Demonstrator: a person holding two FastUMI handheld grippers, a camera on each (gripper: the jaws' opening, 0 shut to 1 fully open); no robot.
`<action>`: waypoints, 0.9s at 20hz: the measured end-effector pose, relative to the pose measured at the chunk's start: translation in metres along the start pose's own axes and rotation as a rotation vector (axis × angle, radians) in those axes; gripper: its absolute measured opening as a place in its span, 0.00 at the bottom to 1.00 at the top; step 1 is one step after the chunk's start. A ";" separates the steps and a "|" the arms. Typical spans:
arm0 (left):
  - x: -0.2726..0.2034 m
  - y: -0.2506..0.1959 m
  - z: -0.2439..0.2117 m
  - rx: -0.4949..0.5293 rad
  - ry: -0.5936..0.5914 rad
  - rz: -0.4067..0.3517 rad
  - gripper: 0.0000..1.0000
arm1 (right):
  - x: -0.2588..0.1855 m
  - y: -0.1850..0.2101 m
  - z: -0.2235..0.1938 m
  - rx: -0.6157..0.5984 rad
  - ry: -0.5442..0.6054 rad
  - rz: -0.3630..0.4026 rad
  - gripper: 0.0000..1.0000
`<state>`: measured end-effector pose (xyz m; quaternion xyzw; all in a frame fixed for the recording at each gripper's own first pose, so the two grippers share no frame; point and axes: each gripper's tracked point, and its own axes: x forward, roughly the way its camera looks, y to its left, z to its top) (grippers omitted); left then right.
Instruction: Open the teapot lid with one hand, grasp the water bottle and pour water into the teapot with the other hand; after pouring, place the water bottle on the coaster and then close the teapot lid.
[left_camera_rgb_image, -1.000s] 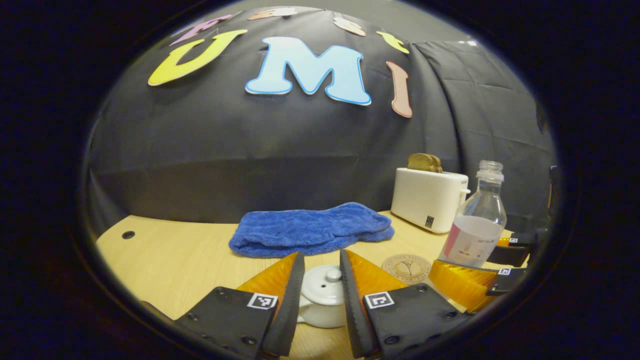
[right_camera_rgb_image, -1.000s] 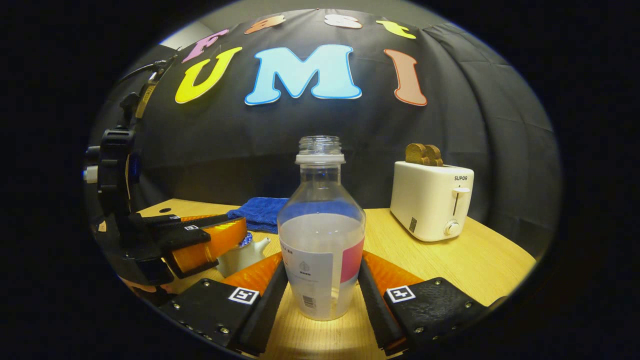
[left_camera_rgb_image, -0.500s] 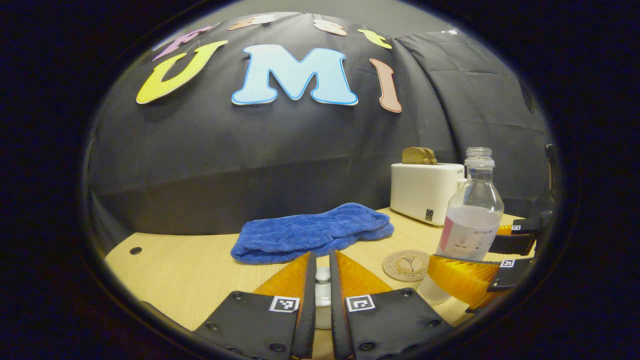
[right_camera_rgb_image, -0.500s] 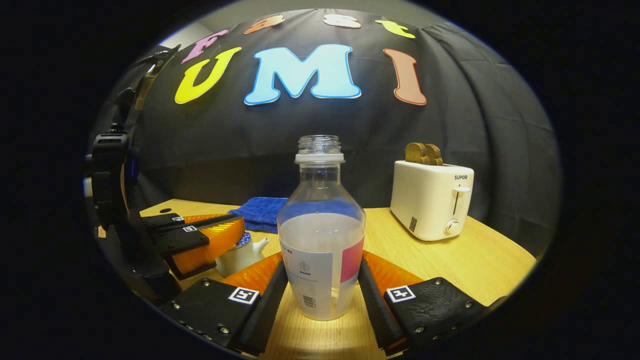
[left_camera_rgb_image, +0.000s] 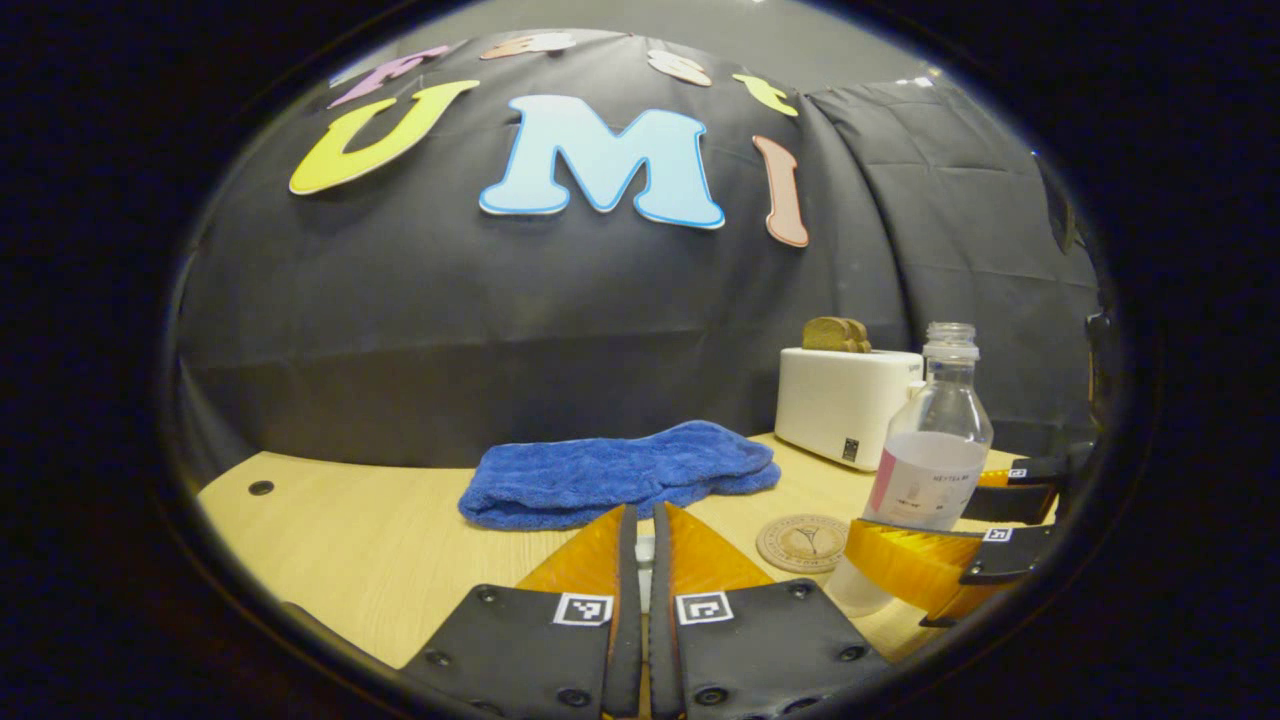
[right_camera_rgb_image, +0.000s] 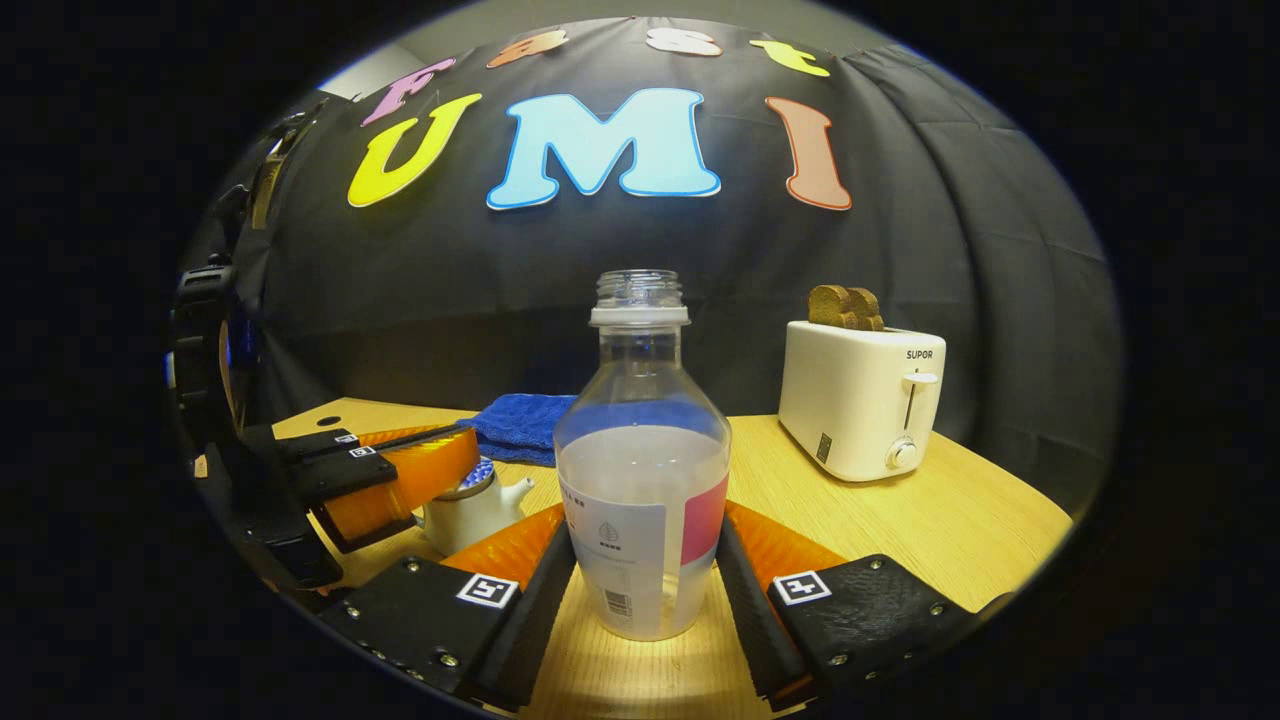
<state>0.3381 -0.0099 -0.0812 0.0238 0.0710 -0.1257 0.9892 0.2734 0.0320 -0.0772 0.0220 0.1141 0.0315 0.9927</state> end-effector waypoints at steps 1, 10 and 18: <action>0.000 0.000 0.001 -0.002 -0.006 0.001 0.12 | 0.000 0.000 0.001 -0.002 0.000 0.000 0.78; -0.013 -0.009 0.032 -0.038 -0.080 -0.017 0.12 | -0.004 -0.011 0.002 -0.039 -0.010 -0.028 0.75; -0.052 0.045 0.016 -0.010 -0.042 0.116 0.09 | -0.020 -0.046 0.020 -0.225 -0.047 -0.155 0.74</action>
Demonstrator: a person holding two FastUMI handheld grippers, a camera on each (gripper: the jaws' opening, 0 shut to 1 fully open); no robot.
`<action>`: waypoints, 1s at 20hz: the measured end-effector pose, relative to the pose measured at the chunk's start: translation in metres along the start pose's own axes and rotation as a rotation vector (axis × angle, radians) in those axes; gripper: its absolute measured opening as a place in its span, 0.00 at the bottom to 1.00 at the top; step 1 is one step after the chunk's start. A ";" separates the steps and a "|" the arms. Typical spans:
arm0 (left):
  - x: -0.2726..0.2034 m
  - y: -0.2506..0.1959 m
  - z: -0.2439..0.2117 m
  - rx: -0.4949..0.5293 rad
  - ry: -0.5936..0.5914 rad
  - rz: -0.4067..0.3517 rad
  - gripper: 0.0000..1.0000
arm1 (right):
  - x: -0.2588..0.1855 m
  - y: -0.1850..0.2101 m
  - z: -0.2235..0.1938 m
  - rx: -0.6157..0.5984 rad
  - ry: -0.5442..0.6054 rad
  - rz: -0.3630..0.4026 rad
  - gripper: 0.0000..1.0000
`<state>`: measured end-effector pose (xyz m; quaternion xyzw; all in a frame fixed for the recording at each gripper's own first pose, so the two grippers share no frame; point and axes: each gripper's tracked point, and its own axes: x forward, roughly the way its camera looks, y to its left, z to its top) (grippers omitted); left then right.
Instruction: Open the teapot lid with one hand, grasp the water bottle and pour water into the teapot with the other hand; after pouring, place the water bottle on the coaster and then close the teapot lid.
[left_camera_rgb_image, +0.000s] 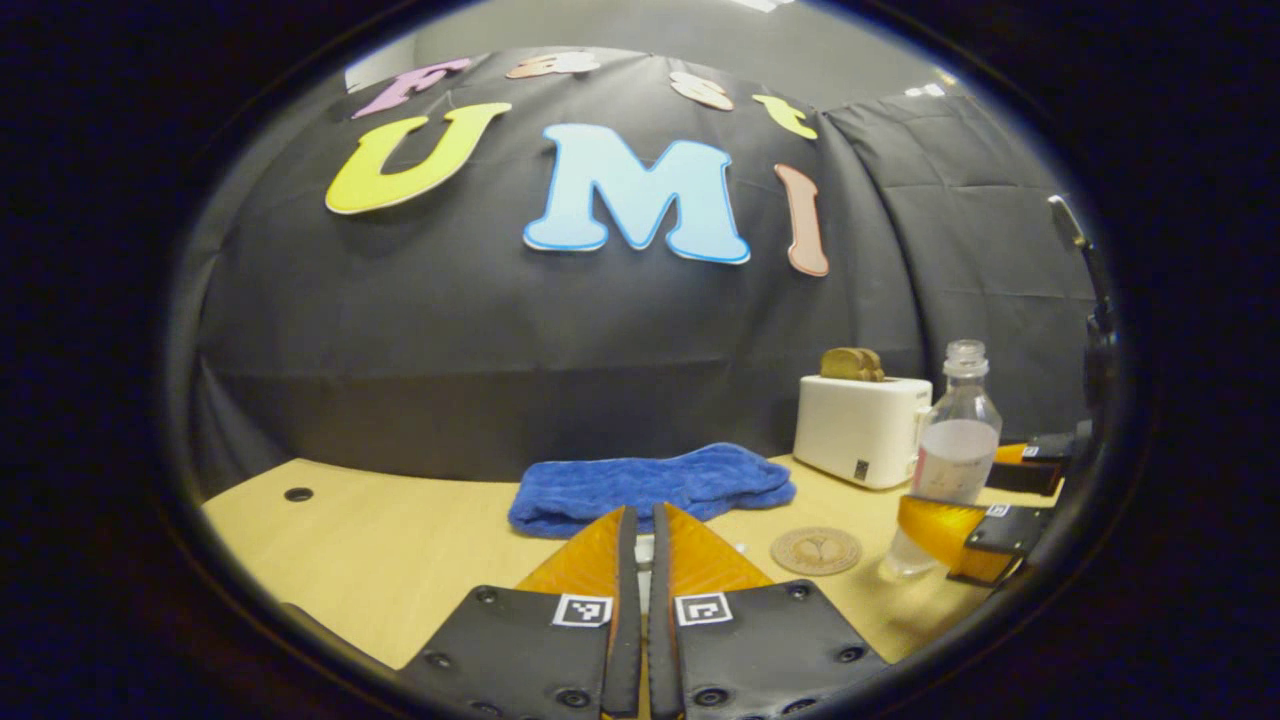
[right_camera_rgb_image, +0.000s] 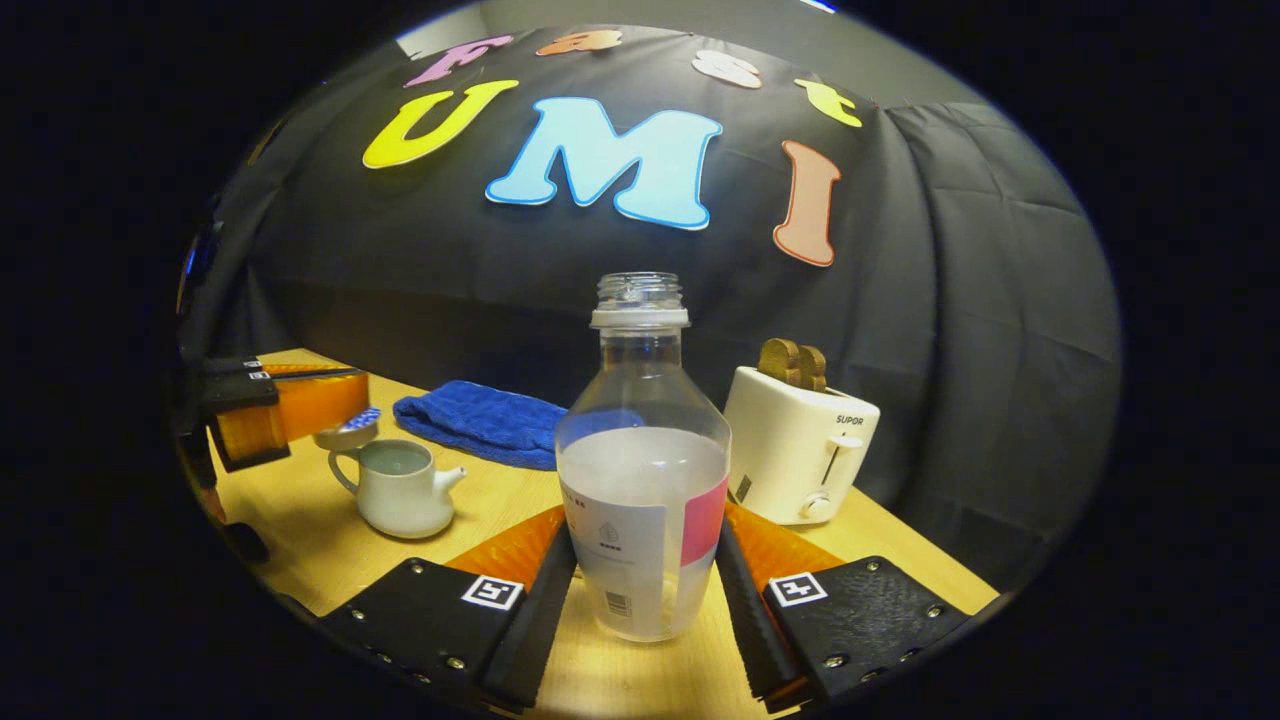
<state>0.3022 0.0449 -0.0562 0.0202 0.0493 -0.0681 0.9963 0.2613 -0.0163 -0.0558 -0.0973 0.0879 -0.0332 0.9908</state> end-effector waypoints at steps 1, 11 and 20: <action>-0.007 0.015 -0.001 -0.013 0.001 0.026 0.09 | 0.000 -0.001 0.001 -0.006 0.002 -0.004 0.74; -0.056 0.101 -0.003 -0.217 -0.081 0.144 0.09 | 0.002 0.024 -0.015 -0.290 0.043 -0.029 0.74; -0.057 0.099 -0.009 -0.273 -0.084 0.120 0.12 | 0.007 0.054 -0.008 -0.655 0.037 -0.043 0.74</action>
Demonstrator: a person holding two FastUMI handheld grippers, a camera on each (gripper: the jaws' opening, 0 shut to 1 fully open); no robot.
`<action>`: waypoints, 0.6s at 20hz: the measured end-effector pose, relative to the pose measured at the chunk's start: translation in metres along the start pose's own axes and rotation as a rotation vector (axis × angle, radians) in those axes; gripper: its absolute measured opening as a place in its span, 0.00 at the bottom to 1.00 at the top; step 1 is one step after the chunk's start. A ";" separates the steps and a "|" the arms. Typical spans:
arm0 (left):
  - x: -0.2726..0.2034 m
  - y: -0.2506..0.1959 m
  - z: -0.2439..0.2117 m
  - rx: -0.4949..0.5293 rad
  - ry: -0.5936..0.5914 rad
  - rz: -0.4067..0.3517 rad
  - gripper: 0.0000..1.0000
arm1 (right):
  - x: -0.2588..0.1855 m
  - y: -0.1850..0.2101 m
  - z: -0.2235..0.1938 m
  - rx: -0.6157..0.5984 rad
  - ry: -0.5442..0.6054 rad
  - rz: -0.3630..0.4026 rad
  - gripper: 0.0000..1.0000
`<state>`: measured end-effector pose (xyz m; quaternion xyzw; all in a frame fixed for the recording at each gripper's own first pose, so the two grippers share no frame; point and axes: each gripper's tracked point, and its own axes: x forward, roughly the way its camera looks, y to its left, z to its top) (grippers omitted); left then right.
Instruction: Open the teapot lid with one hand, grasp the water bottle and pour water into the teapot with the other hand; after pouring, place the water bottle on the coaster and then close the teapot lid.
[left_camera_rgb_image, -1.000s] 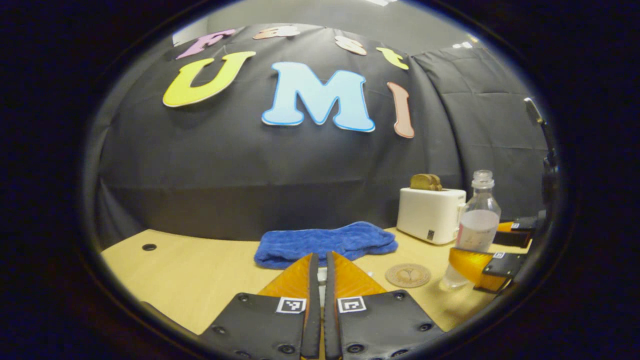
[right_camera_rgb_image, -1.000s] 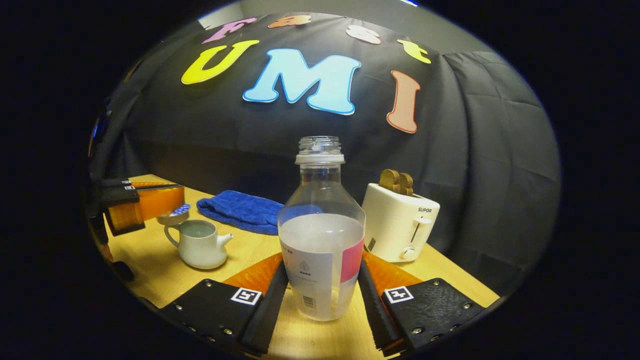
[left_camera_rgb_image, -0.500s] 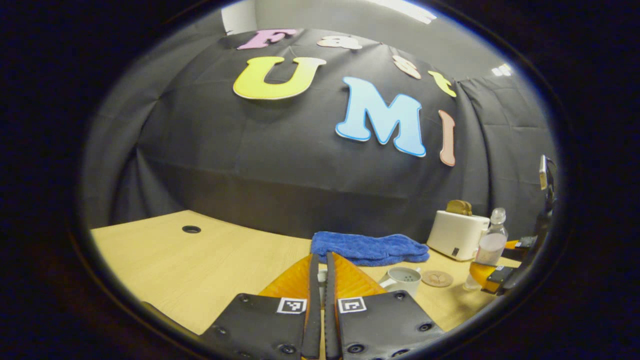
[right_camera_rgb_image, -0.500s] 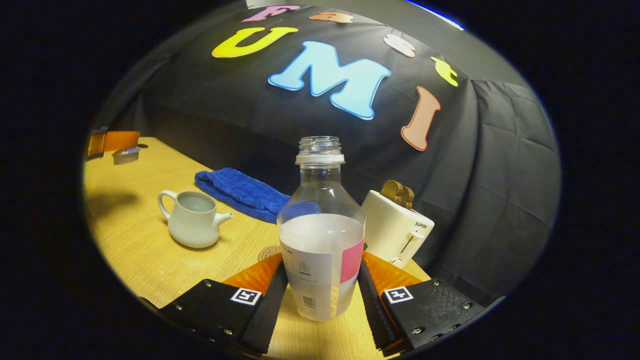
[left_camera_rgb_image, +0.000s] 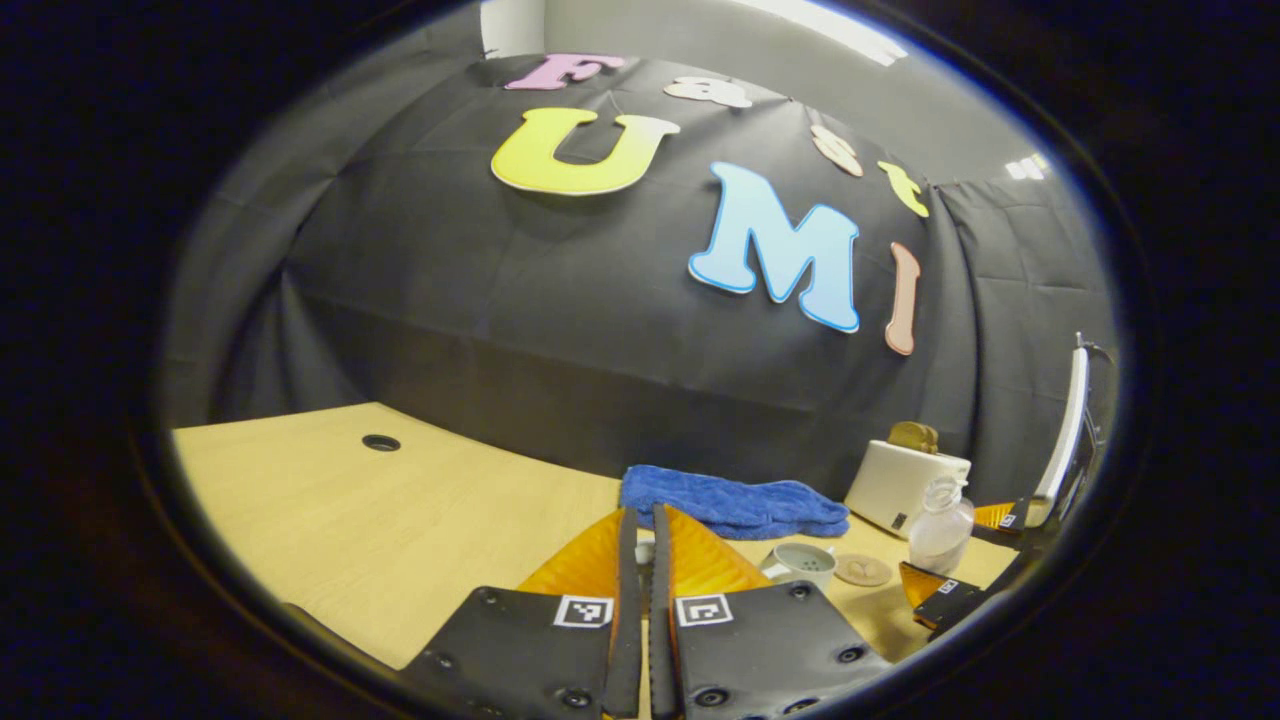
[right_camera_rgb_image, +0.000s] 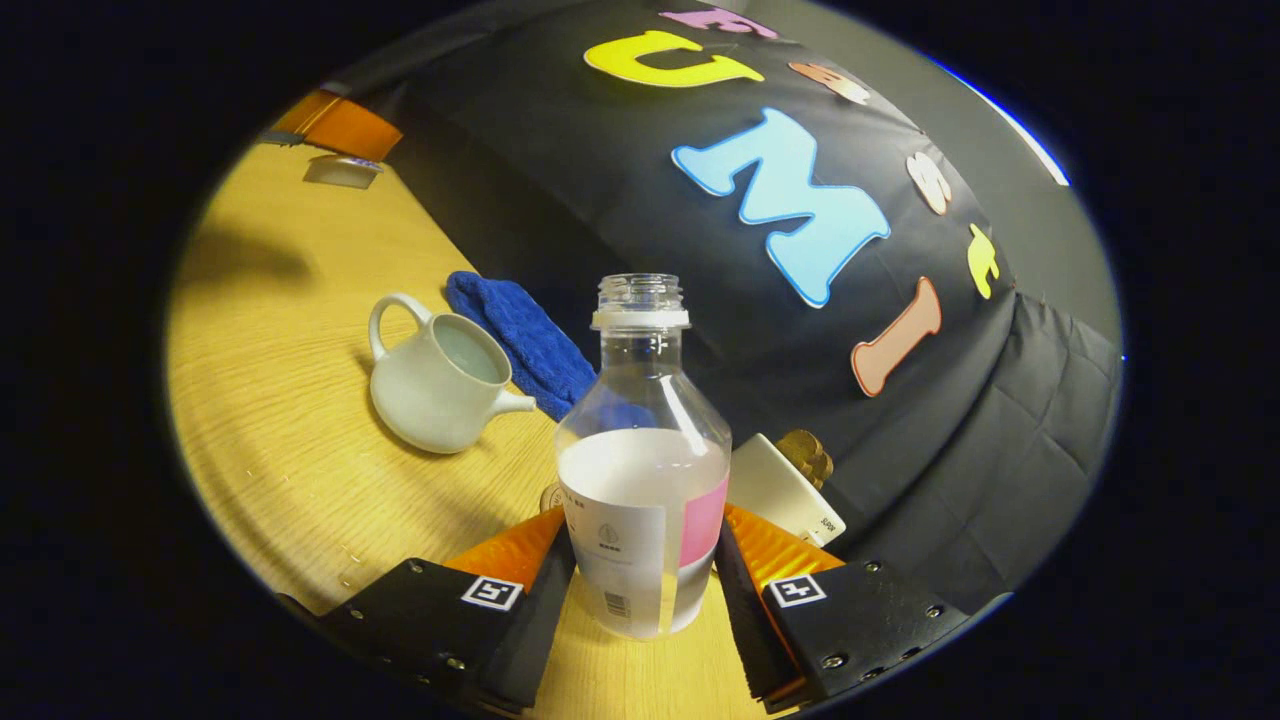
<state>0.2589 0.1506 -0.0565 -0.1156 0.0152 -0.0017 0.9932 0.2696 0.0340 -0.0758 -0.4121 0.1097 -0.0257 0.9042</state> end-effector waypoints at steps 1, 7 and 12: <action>0.000 0.000 -0.001 -0.003 0.004 -0.001 0.09 | 0.003 0.002 -0.002 -0.027 0.021 0.012 0.74; 0.002 -0.001 -0.007 -0.014 0.015 -0.016 0.12 | 0.010 -0.009 -0.021 -0.199 0.112 0.015 0.74; 0.004 -0.010 -0.010 0.015 0.030 -0.035 0.09 | 0.007 -0.011 -0.019 -0.406 0.094 -0.010 0.74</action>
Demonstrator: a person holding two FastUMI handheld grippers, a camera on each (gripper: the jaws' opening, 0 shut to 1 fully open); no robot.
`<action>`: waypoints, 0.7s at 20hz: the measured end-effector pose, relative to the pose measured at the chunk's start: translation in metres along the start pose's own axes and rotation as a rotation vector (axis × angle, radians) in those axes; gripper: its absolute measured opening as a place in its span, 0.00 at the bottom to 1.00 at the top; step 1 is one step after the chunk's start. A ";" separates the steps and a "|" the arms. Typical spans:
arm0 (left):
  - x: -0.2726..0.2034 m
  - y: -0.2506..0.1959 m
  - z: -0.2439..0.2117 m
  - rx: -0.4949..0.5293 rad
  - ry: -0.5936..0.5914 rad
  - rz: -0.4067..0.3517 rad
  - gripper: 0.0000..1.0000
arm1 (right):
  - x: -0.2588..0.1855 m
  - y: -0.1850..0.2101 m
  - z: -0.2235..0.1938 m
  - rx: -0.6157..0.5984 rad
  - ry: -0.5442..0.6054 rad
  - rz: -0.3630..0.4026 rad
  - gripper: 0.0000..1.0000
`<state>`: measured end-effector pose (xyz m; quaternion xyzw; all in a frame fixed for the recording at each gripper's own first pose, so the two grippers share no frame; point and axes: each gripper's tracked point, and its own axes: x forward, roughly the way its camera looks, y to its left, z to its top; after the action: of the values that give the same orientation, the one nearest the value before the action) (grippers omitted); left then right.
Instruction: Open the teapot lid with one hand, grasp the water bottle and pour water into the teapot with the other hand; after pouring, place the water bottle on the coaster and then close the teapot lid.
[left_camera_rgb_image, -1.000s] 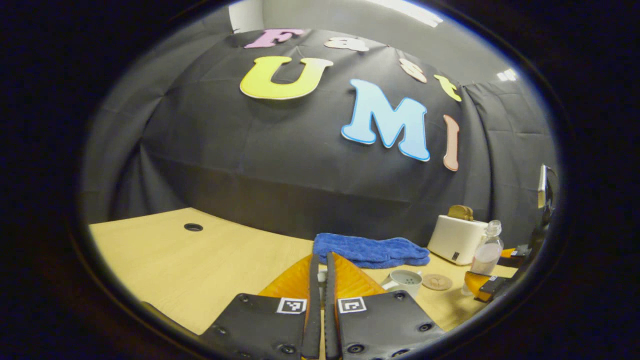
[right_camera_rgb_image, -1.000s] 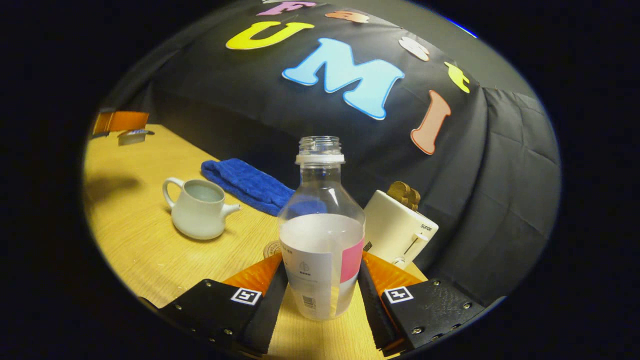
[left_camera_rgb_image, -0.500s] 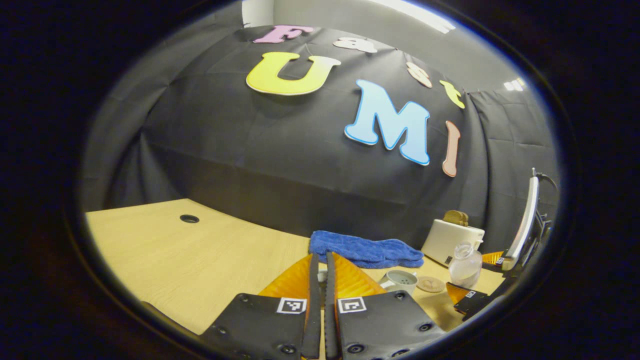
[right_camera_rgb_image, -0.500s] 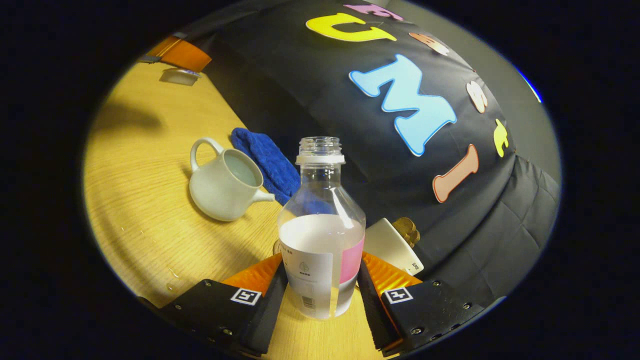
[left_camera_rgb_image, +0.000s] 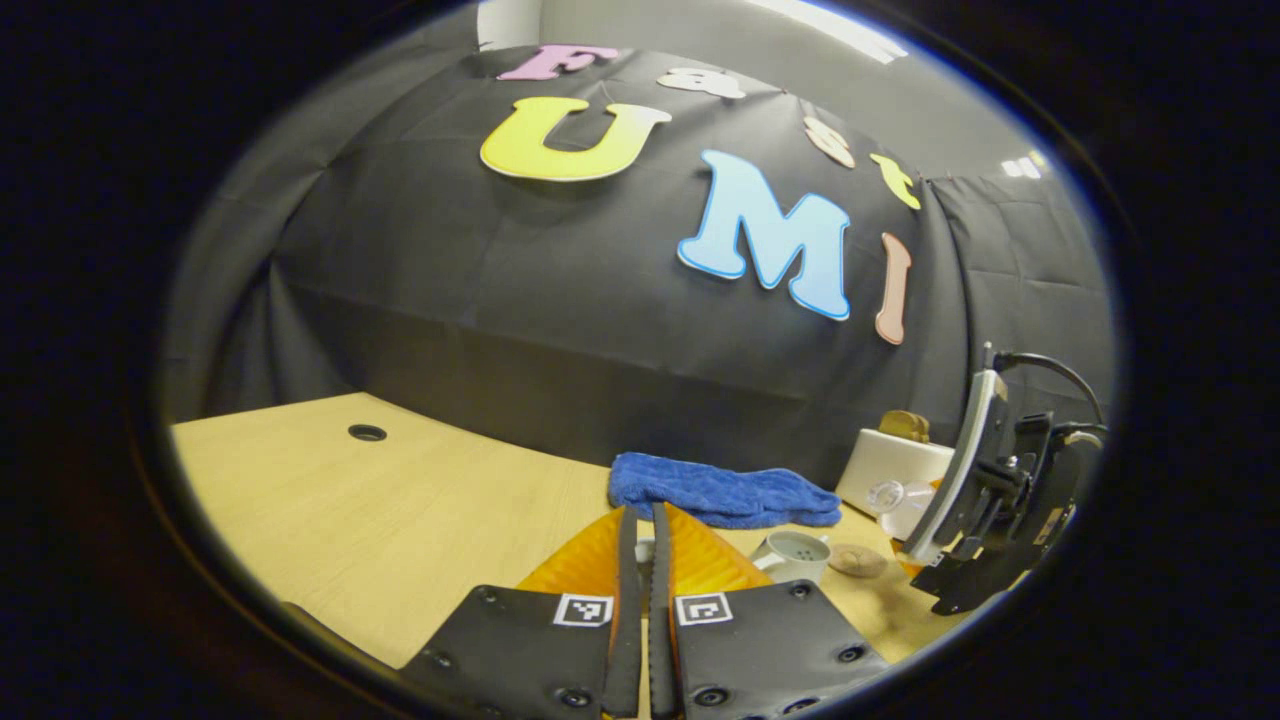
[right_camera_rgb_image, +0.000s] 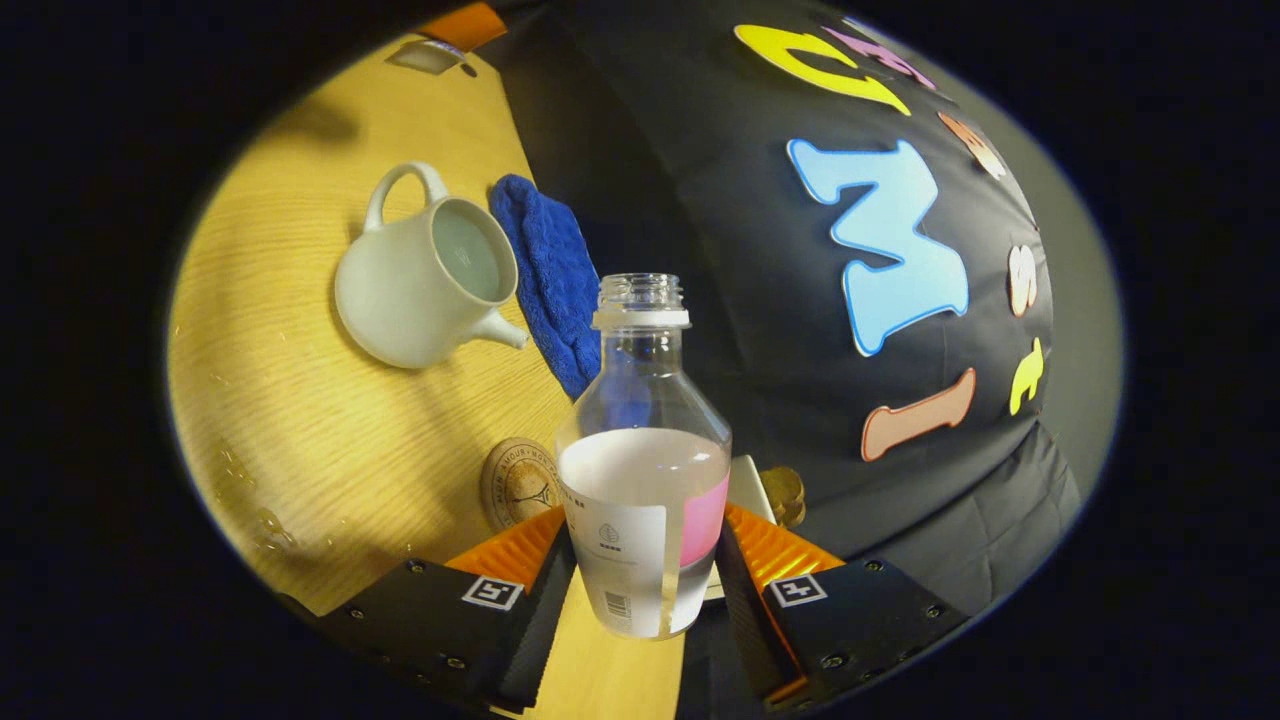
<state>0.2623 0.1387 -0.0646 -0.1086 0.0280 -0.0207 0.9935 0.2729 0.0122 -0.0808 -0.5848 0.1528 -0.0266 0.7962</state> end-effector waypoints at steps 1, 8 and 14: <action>0.000 0.000 0.000 0.006 0.002 -0.002 0.09 | 0.000 0.000 0.001 -0.028 -0.002 -0.004 0.74; 0.000 -0.007 -0.002 0.029 0.009 -0.026 0.09 | -0.002 -0.006 0.011 -0.194 -0.024 -0.036 0.74; 0.000 -0.007 -0.001 0.015 0.004 -0.034 0.12 | -0.010 -0.011 0.023 -0.345 -0.060 -0.074 0.74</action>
<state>0.2620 0.1321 -0.0642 -0.1015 0.0279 -0.0380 0.9937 0.2716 0.0323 -0.0621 -0.7186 0.1097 -0.0121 0.6866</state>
